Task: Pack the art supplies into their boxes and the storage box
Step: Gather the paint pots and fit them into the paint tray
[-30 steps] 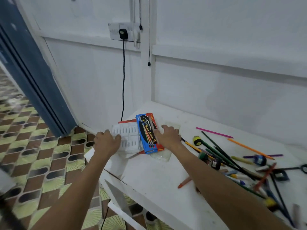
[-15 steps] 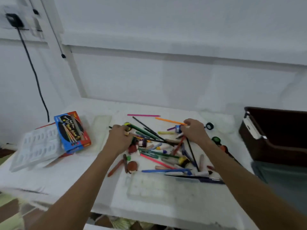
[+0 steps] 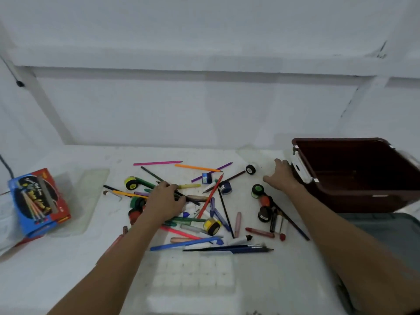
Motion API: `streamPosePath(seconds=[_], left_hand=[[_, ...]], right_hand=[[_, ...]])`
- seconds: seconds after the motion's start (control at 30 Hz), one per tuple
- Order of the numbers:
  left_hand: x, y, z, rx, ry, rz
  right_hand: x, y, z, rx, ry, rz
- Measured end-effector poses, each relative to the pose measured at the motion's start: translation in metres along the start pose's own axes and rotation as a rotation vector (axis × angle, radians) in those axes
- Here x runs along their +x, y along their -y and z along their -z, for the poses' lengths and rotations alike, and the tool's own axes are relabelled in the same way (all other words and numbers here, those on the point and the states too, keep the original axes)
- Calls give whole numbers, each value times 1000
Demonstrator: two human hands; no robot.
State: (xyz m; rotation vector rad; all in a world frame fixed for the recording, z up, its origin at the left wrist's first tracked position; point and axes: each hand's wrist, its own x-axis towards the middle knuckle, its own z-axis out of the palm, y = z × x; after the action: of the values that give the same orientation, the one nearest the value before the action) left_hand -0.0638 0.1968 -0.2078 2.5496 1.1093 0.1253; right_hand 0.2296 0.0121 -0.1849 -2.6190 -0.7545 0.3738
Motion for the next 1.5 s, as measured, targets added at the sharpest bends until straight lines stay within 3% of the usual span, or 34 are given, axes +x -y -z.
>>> streamPosePath(seconds=[0.2,0.4,0.63,0.87,1.03,1.13,1.3,1.5], left_hand=[[2,-2,-3,47,-25,-6],[2,1,-3,19,-51,-19],[-3,7,10,-14,-70,-25],[-36,57,42,-68,-163,78],[-101,126,56,-110,-236,210],[-140,157,55,-117,-262,238],[-176,195,47,-111,-242,266],[-183,207,38,-92,-297,176]], right_hand=[[20,-6,-3,-32,39,-7],[20,0,4,20,-69,-24],[-18,49,9,328,-133,145],[-82,142,-34,289,94,424],[-128,207,-85,211,298,575],[-150,243,-116,220,333,635],[-178,292,-159,78,266,582],[-192,334,-182,-7,179,447]])
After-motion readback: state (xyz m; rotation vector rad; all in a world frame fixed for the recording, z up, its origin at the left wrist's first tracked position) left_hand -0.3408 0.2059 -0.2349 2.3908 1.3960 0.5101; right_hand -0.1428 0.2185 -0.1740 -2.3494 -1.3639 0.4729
